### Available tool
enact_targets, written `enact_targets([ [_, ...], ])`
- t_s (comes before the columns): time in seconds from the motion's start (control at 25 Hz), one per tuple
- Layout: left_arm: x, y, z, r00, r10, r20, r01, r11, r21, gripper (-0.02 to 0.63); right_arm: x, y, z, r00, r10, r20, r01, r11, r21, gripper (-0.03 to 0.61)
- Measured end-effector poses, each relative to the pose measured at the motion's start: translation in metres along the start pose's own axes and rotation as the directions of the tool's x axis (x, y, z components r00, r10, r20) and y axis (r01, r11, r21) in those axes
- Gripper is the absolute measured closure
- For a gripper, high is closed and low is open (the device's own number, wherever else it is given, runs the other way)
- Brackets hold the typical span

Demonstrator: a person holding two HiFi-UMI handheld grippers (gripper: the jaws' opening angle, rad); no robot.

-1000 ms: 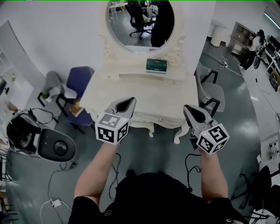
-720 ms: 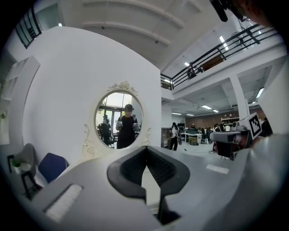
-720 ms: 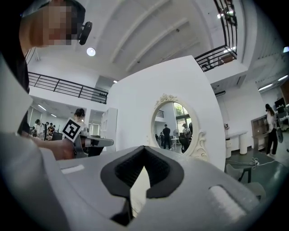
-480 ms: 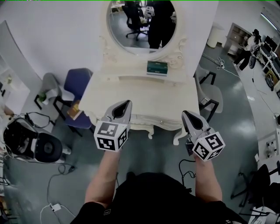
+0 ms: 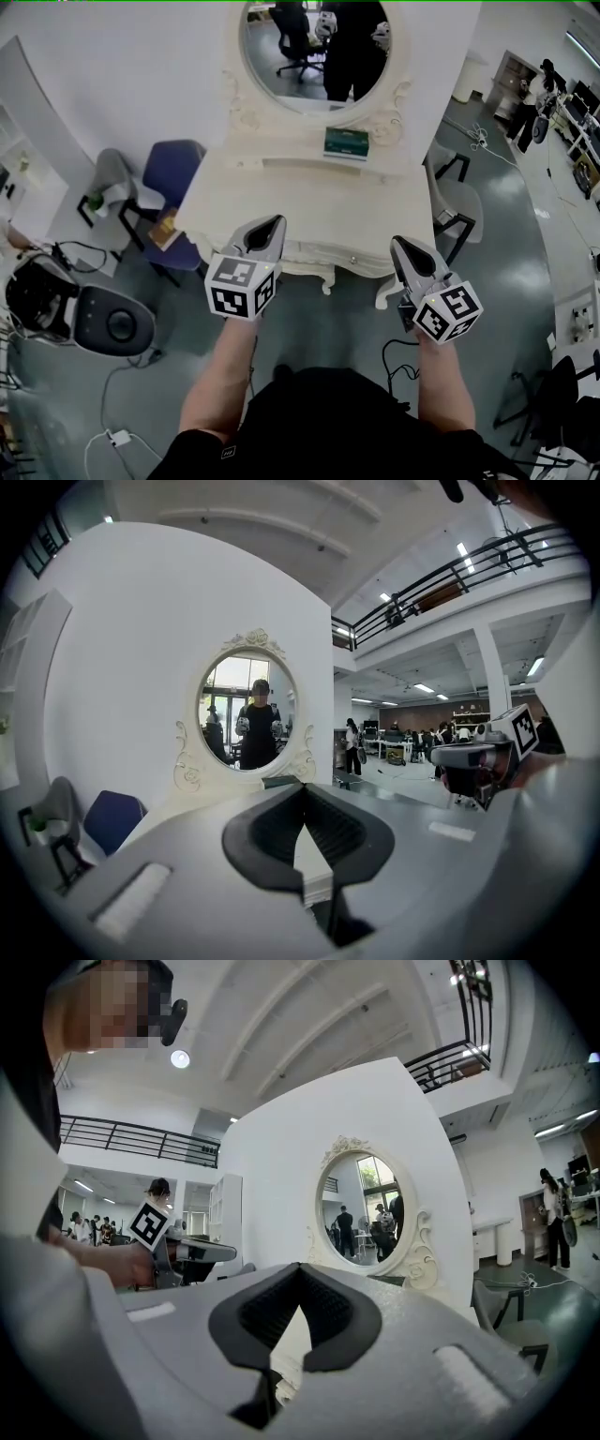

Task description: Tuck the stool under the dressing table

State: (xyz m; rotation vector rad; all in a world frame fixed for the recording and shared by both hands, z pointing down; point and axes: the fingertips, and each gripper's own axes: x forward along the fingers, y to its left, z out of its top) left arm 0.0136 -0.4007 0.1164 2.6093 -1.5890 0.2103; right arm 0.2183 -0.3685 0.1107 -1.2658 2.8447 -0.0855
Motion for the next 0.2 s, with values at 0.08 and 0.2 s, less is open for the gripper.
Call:
enact_targets([
  [0.08,0.0000,0.0015,-0.0017,1.000,0.000,-0.004,0.000,1.000,0.000,0.595,0.0026,0.0011,-0.0006,1.000,0.004,-0.002,-0.004,1.000,0.000,0.577],
  [0.2,-0.0003,0.0037,-0.0048,1.000,0.000,-0.009,0.000,1.000,-0.006,0.595,0.0058,0.0031,-0.0014,1.000,0.013,-0.005,-0.013,1.000,0.000,0.577],
])
